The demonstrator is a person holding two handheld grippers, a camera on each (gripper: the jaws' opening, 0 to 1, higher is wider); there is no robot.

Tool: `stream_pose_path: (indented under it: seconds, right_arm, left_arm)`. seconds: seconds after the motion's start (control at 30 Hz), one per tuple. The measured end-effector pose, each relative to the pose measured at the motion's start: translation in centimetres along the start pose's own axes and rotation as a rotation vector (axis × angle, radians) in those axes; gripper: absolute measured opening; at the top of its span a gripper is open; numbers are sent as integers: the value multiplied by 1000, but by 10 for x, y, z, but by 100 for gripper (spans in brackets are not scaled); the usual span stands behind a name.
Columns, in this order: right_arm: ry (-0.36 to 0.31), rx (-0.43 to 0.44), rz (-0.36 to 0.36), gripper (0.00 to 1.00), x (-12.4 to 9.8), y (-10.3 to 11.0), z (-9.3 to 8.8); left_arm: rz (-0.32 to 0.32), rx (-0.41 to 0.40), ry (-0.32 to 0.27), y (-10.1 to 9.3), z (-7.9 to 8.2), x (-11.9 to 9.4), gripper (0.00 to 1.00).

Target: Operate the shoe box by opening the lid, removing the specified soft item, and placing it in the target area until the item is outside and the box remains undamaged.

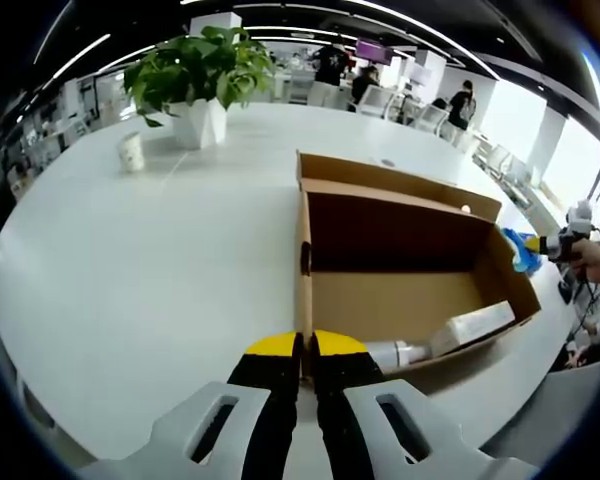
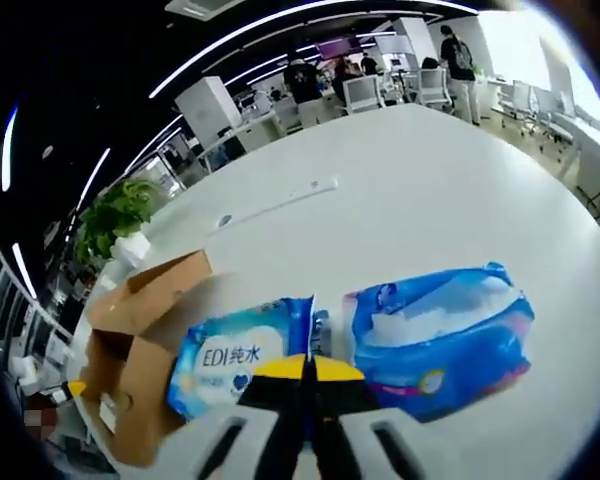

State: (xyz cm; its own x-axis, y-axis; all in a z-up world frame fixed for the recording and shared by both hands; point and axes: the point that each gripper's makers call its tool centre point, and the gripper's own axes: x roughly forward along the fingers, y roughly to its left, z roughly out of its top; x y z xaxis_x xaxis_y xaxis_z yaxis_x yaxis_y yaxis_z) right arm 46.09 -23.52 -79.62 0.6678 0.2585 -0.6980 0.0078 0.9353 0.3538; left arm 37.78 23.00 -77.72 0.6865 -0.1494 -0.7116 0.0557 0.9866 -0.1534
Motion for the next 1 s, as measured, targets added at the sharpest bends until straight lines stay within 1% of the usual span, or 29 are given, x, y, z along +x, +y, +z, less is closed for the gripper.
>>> stream_pose_path:
  seconds: [0.2, 0.33, 0.43, 0.57, 0.77, 0.87, 1.0]
  right_arm:
    - [8, -16, -18, 0, 0, -3, -5]
    - [8, -32, -18, 0, -4, 1, -7]
    - [9, -28, -15, 0, -7, 5, -10]
    - [8, -43, -28, 0, -8, 7, -13]
    - [-3, -52, -22, 0, -11, 4, -6]
    - [-15, -32, -2, 0, -14, 8, -3]
    - [-32, -51, 12, 2, -18, 13, 3]
  left_arm:
    - [-1, -1, -1, -1, 0, -1, 2]
    - [-1, 0, 0, -2, 0, -2, 2]
    - [-1, 1, 1, -3, 0, -3, 2]
    - [1, 2, 1, -4, -1, -4, 2]
    - [3, 2, 2, -5, -1, -4, 2]
    - [4, 2, 2, -4, 0, -4, 2]
    - [5, 5, 3, -4, 0, -4, 1]
